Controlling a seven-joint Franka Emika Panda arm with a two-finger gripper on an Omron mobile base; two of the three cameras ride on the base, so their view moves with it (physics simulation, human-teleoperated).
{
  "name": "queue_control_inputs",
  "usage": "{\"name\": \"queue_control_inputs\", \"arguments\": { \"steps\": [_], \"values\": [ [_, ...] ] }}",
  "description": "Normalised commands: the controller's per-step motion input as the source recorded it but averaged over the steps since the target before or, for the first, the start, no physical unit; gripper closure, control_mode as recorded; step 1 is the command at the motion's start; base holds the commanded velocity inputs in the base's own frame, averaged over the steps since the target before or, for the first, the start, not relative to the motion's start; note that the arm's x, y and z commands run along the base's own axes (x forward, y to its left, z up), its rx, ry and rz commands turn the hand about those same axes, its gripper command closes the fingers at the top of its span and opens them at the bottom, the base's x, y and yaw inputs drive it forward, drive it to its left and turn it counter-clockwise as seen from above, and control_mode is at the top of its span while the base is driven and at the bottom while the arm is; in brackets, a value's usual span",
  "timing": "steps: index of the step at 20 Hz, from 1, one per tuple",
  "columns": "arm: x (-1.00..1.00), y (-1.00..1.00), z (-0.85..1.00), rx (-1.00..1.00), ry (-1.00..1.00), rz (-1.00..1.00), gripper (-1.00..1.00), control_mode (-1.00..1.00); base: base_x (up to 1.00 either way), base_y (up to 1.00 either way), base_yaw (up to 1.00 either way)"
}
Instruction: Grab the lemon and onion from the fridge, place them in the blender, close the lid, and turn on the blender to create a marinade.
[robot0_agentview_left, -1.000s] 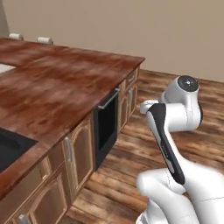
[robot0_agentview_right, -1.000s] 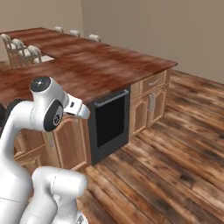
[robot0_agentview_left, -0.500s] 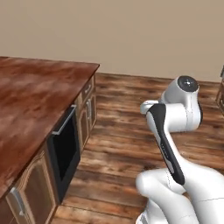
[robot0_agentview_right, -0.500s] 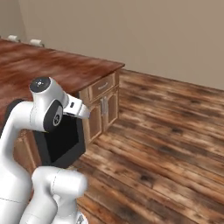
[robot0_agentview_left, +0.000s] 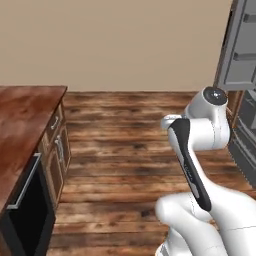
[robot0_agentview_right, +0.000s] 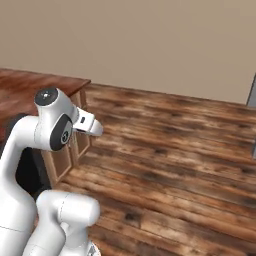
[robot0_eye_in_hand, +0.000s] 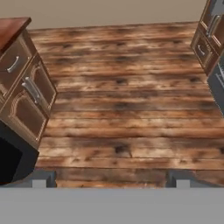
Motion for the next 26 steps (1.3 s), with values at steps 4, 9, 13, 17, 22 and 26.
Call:
{"name": "queue_control_inputs", "arguments": {
  "steps": [4, 9, 13, 17, 22, 26],
  "values": [
    [0.00, 0.00, 0.00, 0.00, 0.00, 0.00, -1.00, 1.00, 0.84, -0.21, -0.38],
    [0.00, 0.00, 0.00, 0.00, 0.00, 0.00, -1.00, 1.00, 0.85, -0.09, -0.37],
    [0.00, 0.00, 0.00, 0.00, 0.00, 0.00, -1.00, 1.00, 0.79, 0.00, -0.35],
    [0.00, 0.00, 0.00, 0.00, 0.00, 0.00, -1.00, 1.00, 0.66, 0.00, -0.33],
    [0.00, 0.00, 0.00, 0.00, 0.00, 0.00, -1.00, 1.00, 0.57, 0.00, -0.33],
    [0.00, 0.00, 0.00, 0.00, 0.00, 0.00, -1.00, 1.00, 0.56, 0.00, -0.32]
  ]
}}
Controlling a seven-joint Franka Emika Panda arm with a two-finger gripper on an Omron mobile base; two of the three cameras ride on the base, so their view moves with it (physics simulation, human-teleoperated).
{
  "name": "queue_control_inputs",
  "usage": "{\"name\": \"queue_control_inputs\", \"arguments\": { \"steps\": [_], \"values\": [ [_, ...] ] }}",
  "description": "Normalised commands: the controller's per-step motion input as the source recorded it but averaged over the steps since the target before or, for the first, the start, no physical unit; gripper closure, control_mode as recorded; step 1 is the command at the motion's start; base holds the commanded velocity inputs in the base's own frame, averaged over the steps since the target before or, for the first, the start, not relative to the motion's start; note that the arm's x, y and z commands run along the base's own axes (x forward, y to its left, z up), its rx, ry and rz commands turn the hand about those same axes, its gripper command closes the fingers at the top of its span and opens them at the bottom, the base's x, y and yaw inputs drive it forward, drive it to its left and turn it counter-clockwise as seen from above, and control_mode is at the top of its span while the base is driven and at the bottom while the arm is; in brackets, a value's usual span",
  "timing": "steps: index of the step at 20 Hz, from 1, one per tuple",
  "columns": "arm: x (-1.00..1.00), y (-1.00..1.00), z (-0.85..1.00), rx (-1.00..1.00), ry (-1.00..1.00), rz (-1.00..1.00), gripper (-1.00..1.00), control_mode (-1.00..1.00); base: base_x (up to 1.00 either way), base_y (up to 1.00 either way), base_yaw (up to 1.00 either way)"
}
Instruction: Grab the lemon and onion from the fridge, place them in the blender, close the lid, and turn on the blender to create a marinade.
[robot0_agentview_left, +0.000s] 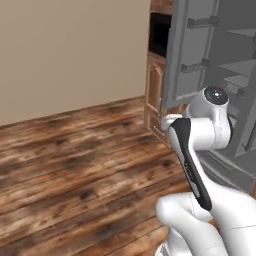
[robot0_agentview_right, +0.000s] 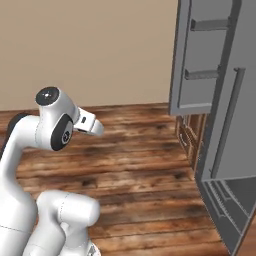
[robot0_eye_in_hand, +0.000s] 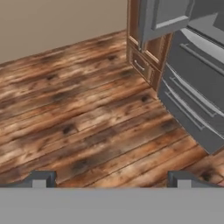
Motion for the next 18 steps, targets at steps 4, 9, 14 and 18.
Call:
{"name": "queue_control_inputs", "arguments": {
  "steps": [4, 9, 14, 18],
  "values": [
    [0.00, 0.00, 0.00, 0.00, 0.00, 0.00, -1.00, 1.00, 0.57, 0.06, -0.36],
    [0.00, 0.00, 0.00, 0.00, 0.00, 0.00, -1.00, 1.00, 0.68, 0.09, -0.40],
    [0.00, 0.00, 0.00, 0.00, 0.00, 0.00, -1.00, 1.00, 0.83, 0.20, -0.43],
    [0.00, 0.00, 0.00, 0.00, 0.00, 0.00, -1.00, 1.00, 0.85, 0.19, -0.45]
  ]
}}
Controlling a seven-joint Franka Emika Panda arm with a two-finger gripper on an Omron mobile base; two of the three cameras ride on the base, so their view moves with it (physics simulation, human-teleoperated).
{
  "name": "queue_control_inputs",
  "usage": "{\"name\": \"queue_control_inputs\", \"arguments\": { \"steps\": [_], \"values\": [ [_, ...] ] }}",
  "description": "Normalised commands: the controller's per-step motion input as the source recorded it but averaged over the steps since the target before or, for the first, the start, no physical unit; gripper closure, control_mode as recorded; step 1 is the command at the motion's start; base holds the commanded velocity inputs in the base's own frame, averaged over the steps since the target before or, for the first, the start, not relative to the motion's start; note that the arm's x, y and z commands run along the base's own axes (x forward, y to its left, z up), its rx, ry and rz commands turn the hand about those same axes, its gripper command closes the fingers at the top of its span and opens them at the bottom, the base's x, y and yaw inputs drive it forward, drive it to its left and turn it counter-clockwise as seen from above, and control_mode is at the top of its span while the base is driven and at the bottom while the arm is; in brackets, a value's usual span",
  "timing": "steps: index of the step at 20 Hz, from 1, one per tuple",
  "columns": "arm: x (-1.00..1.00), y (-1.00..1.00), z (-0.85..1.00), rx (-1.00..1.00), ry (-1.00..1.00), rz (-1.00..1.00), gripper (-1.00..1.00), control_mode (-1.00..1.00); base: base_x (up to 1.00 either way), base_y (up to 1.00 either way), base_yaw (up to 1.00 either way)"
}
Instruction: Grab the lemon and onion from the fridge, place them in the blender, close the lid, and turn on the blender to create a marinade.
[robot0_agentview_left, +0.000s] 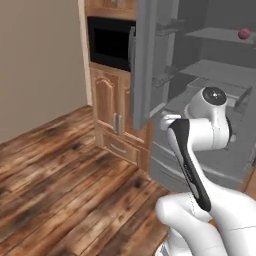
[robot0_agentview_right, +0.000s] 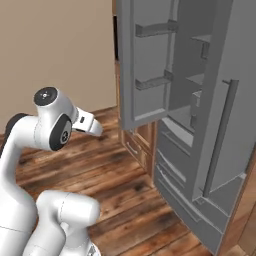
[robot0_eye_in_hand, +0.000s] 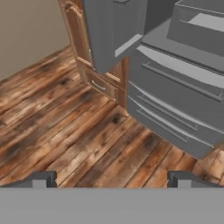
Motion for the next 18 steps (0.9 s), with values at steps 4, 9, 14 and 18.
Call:
{"name": "queue_control_inputs", "arguments": {
  "steps": [4, 9, 14, 18],
  "values": [
    [0.00, 0.00, 0.00, 0.00, 0.00, 0.00, -1.00, 1.00, 0.83, 0.16, -0.46],
    [0.00, 0.00, 0.00, 0.00, 0.00, 0.00, -1.00, 1.00, 0.81, 0.09, -0.46],
    [0.00, 0.00, 0.00, 0.00, 0.00, 0.00, -1.00, 1.00, 0.78, 0.10, -0.47],
    [0.00, 0.00, 0.00, 0.00, 0.00, 0.00, -1.00, 1.00, 0.77, 0.23, -0.49]
  ]
}}
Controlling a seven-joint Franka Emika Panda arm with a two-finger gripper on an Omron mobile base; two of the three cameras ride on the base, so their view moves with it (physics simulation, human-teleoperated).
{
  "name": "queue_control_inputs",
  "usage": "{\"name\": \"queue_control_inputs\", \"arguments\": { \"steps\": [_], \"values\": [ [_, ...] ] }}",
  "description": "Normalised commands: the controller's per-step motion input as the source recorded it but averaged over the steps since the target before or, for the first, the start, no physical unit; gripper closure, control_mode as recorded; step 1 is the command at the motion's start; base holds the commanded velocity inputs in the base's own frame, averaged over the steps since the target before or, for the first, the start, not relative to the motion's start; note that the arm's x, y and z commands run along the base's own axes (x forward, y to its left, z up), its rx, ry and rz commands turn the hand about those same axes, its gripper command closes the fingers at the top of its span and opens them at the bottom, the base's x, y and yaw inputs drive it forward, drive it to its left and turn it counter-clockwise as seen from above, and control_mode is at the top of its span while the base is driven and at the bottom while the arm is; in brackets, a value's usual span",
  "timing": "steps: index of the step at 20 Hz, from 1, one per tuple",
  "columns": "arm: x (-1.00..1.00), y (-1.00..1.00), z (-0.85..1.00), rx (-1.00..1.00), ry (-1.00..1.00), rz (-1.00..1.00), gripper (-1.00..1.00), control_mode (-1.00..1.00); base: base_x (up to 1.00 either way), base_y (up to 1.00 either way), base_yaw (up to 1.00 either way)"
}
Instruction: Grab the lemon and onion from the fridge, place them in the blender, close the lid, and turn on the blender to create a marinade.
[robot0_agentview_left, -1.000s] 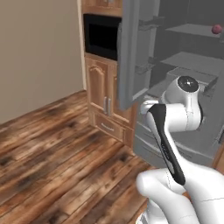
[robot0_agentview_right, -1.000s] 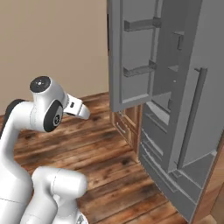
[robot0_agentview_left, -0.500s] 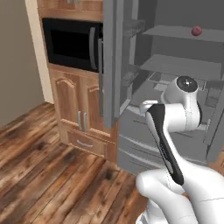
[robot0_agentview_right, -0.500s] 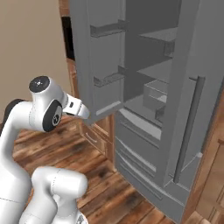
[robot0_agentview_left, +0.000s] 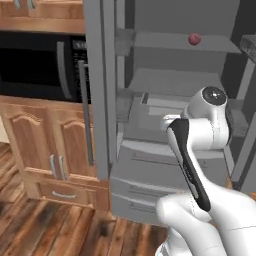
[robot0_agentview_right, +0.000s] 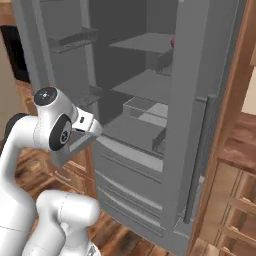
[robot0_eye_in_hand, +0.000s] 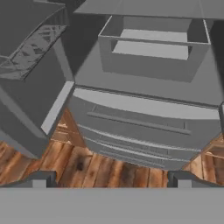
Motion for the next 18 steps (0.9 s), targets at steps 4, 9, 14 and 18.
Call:
{"name": "queue_control_inputs", "arguments": {
  "steps": [4, 9, 14, 18],
  "values": [
    [0.00, 0.00, 0.00, 0.00, 0.00, 0.00, -1.00, 1.00, 0.73, 0.23, -0.48],
    [0.00, 0.00, 0.00, 0.00, 0.00, 0.00, -1.00, 1.00, 0.67, 0.27, -0.46],
    [0.00, 0.00, 0.00, 0.00, 0.00, 0.00, -1.00, 1.00, 0.54, 0.25, -0.39],
    [0.00, 0.00, 0.00, 0.00, 0.00, 0.00, -1.00, 1.00, 0.50, 0.26, -0.30]
  ]
}}
